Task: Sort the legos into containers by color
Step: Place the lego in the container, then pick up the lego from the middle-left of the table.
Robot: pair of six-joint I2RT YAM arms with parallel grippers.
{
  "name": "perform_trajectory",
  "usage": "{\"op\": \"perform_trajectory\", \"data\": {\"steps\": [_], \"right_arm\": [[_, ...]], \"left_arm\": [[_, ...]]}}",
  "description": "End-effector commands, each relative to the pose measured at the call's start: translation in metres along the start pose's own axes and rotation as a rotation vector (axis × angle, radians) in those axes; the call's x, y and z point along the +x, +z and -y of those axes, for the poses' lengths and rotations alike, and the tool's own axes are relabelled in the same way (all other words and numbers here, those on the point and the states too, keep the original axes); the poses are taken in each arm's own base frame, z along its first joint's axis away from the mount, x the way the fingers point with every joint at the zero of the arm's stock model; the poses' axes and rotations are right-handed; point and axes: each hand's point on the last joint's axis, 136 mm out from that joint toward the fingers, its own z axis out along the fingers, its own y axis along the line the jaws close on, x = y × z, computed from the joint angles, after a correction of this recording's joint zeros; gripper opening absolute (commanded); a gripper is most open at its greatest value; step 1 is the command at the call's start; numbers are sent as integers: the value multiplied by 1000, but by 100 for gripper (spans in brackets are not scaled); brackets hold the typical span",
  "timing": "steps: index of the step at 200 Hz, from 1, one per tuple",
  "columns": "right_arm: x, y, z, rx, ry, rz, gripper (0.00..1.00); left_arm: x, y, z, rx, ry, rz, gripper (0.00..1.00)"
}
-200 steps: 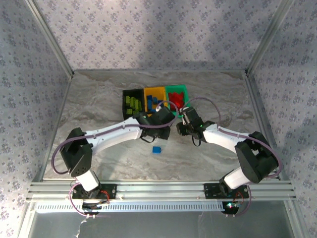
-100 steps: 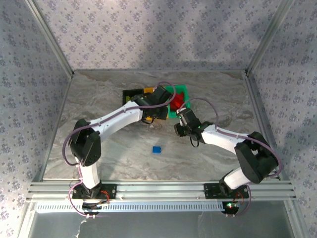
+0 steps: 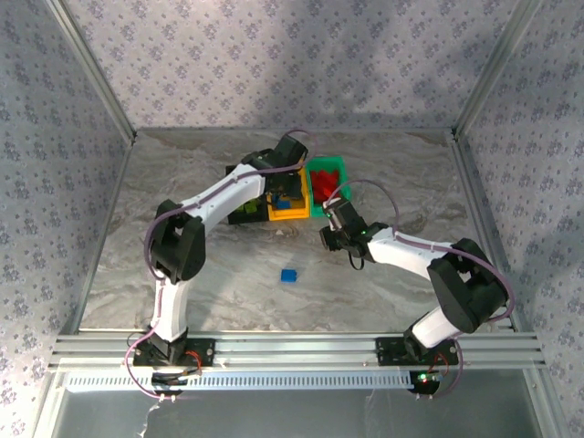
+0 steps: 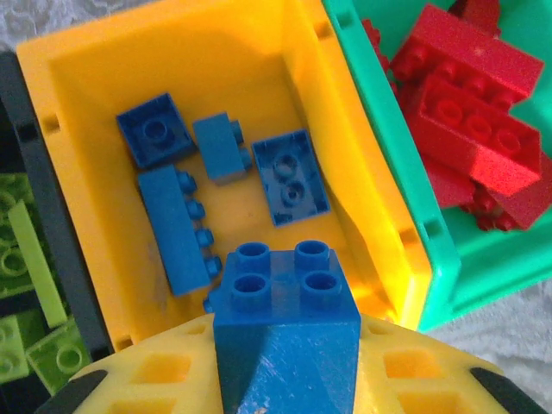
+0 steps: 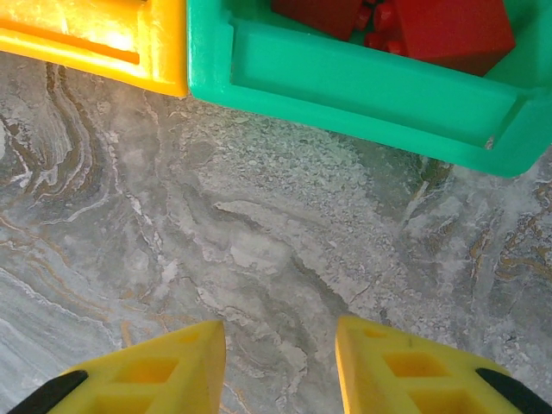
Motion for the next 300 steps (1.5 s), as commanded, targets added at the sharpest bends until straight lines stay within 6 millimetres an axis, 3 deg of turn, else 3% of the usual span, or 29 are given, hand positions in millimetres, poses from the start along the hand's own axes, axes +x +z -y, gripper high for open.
{"op": "perform_trajectory", "data": {"steps": [1,92,114,126,155,171,201,252,271,300], "right_arm": [[-9,-1,-2,14,-18,14,40],[-12,-3,-2,18,-19,28,40],[-12,-2,-1,18,-19,26,41],[-14,-4,-2,13,-18,33,41],[-14,-4,-3,9,-17,34,41],[-14,-5,-3,7,-17,34,41],[-13,-5,-4,11,-20,36,41],[-13,-4,-6,7,-25,32,40],[-13,-4,-8,4,-27,32,41],[-12,-3,-9,5,-33,28,41]], "left_arm": [[-11,9,-2,8,16,-8,17],[-51,48,-8,-12,-24,5,19],[-56,54,-12,-19,-39,-1,22],[-57,56,-9,-6,-37,-2,29],[-61,49,0,30,-39,7,57],[-63,38,5,40,-28,19,62],[-64,7,21,53,11,63,63],[-33,-37,46,69,79,112,63],[1,-38,48,73,79,71,63],[35,-48,63,105,89,79,63]]}}
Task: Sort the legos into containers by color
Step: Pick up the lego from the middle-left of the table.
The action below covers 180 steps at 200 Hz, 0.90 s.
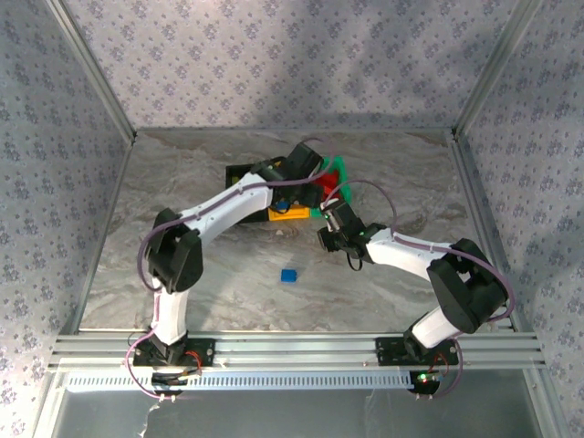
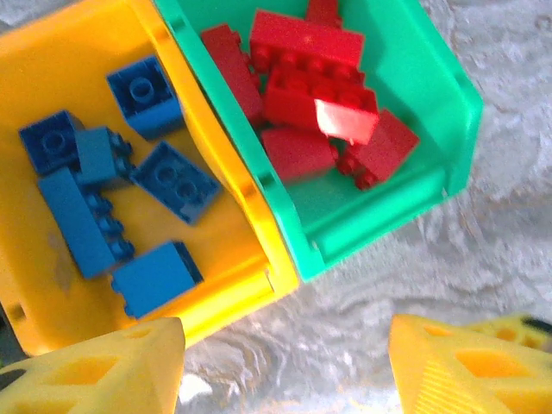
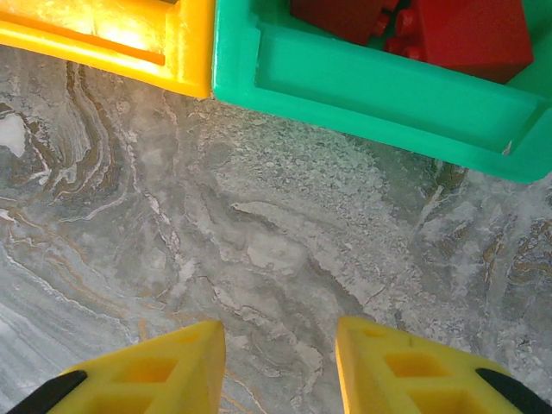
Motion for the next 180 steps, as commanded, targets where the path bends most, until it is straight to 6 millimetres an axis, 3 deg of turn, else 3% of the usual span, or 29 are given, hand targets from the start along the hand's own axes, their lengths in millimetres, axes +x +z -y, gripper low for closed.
{"op": "perform_trajectory", "data": {"steps": [1,65,110,150,180], "right_arm": [[-12,-2,-2,12,-13,25,41],[-12,-2,-5,13,-25,26,41],[-12,-3,-5,20,-30,27,41],[-11,-3,-2,36,-32,26,41],[-13,-6,0,42,-27,40,41]], "left_arm": [[13,-8,8,8,-16,33,63],[86,-9,17,5,-26,-45,62],[134,-11,1,-48,-67,-93,62],[161,-20,-16,-69,-115,-109,62],[177,-23,-17,-52,-138,-131,62]]}}
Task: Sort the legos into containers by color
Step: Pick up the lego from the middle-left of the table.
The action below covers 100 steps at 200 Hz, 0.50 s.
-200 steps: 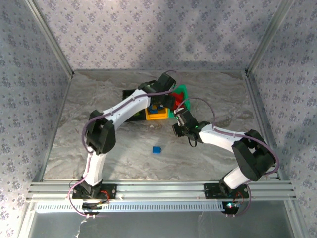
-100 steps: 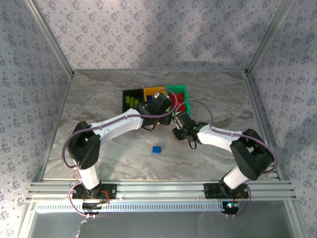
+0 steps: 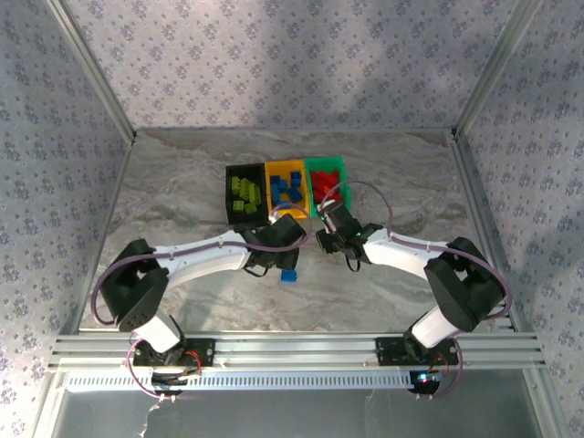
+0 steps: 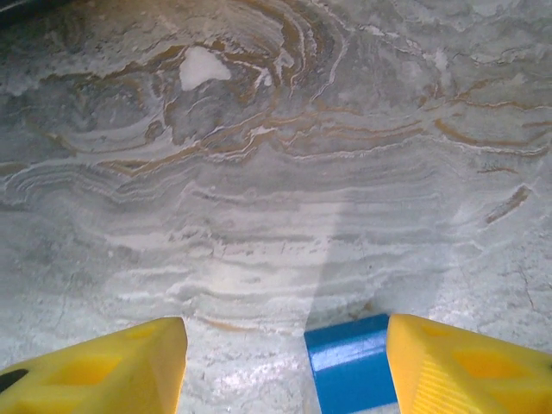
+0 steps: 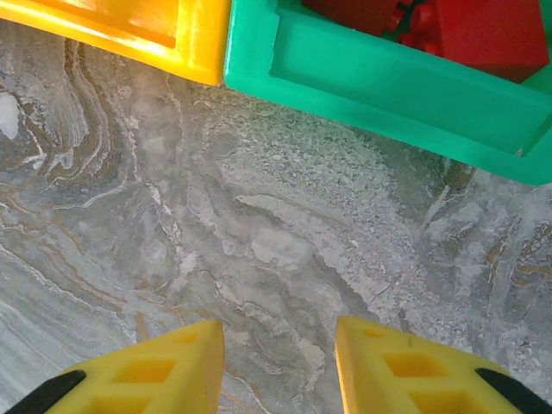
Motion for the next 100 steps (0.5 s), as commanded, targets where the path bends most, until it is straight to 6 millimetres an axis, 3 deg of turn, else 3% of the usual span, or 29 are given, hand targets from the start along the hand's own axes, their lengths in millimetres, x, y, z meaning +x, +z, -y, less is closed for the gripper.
{"op": "perform_trajectory", "data": {"steps": [1,100], "right_arm": [[-15,-8,3,20,15,48,41],[-15,-12,9,23,36,60,41]], "left_arm": [[6,-5,1,26,-49,3,62],[54,6,21,22,-16,-103,63]]}}
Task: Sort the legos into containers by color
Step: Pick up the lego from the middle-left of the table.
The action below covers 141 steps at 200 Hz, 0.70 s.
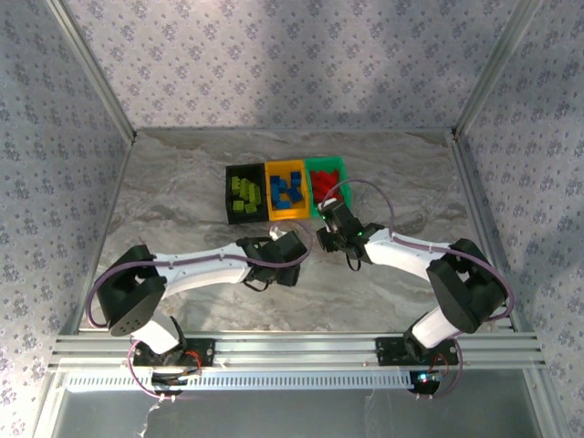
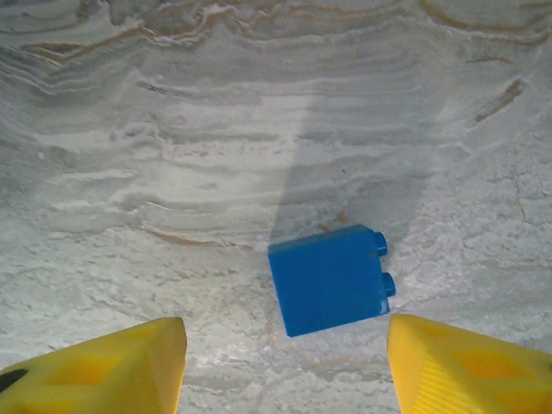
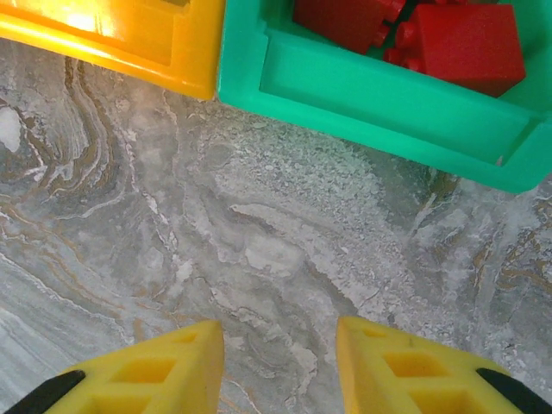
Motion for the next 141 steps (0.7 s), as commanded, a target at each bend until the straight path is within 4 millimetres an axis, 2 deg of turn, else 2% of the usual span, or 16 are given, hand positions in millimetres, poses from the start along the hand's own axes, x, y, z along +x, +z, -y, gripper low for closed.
{"op": "perform_trajectory", "data": {"steps": [1,30,53,59,71,141], "right_arm": [[-10,-9,5,18,27,42,41],[-11,-9,7,17,32,42,41],[-11,-9,7,15,35,46,41],[-11,-9,7,16,36,44,41],[-11,-9,7,16,35,44,41],[-11,-12,14,36,45,52,41]], "left_arm": [[11,6,5,-1,-18,-39,64],[18,12,9,-6,-13,-62,65],[20,18,4,-46,-8,-72,65],[19,19,5,-49,-4,-76,69],[18,22,11,-39,6,-85,70],[19,38,22,-49,50,-160,66]]}}
